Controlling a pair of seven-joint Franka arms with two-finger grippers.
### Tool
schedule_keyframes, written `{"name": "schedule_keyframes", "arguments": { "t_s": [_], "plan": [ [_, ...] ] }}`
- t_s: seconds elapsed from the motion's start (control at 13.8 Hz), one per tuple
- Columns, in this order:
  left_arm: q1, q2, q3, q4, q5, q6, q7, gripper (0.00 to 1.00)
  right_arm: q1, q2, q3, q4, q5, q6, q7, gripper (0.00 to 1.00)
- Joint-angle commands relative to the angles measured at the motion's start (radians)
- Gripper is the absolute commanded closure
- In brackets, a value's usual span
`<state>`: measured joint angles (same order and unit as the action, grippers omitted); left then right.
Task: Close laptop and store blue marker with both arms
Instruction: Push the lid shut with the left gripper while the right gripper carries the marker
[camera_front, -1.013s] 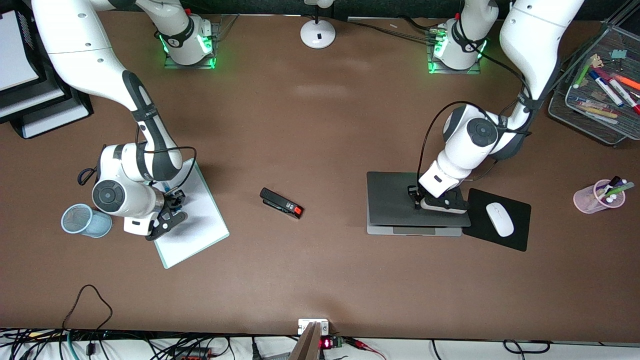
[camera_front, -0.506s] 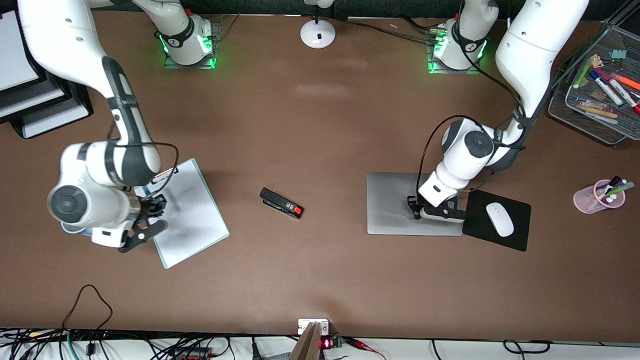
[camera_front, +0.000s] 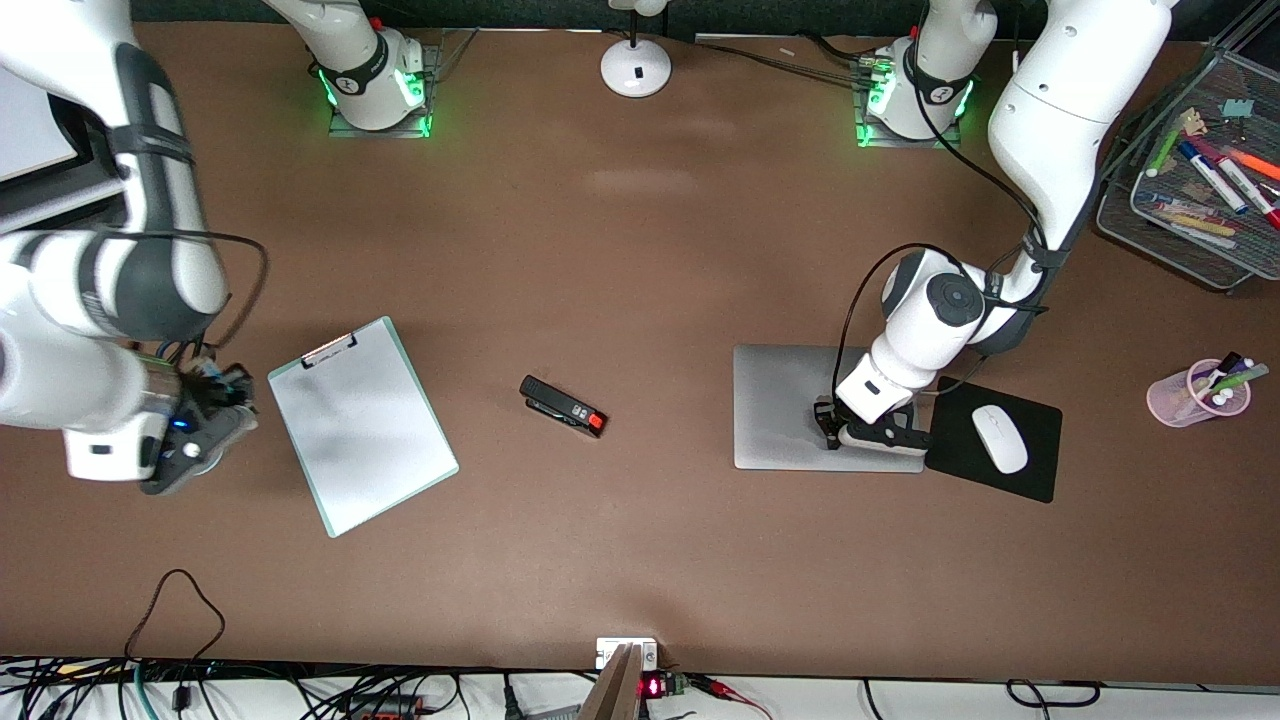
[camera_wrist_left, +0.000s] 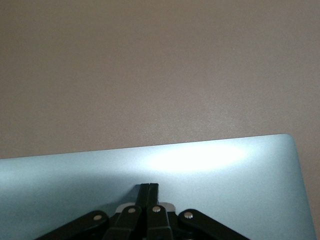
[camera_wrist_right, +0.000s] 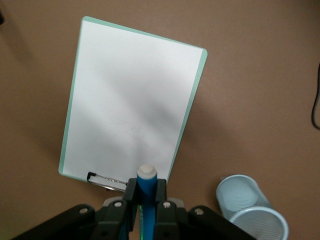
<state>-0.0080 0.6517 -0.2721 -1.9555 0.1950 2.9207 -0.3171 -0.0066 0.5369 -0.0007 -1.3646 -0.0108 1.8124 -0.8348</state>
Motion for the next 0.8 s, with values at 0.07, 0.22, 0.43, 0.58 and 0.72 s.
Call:
{"name": "schedule_keyframes", "arguments": {
  "t_s": [0.07, 0.22, 0.43, 0.58, 0.72],
  "plan": [
    [-0.006, -0.003, 0.011, 0.015, 0.027, 0.003, 0.006, 1.00, -0.081, -0.046, 0.005, -0.005, 0.101, -0.019, -0.254, 0.97],
    [-0.003, -0.029, 0.011, 0.010, 0.029, -0.012, 0.007, 1.00, -0.143, -0.046, 0.007, -0.005, 0.197, -0.004, -0.419, 0.97],
    [0.000, -0.104, 0.007, 0.010, 0.031, -0.150, 0.021, 1.00, -0.216, -0.034, 0.005, -0.005, 0.302, 0.021, -0.622, 0.97],
    [0.000, -0.165, 0.001, 0.013, 0.032, -0.271, 0.024, 0.97, -0.245, -0.032, 0.005, -0.007, 0.350, 0.024, -0.709, 0.97],
    [-0.003, -0.229, -0.004, 0.015, 0.032, -0.407, 0.026, 0.90, -0.280, -0.018, 0.005, -0.005, 0.426, 0.025, -0.827, 0.97]
  ]
}}
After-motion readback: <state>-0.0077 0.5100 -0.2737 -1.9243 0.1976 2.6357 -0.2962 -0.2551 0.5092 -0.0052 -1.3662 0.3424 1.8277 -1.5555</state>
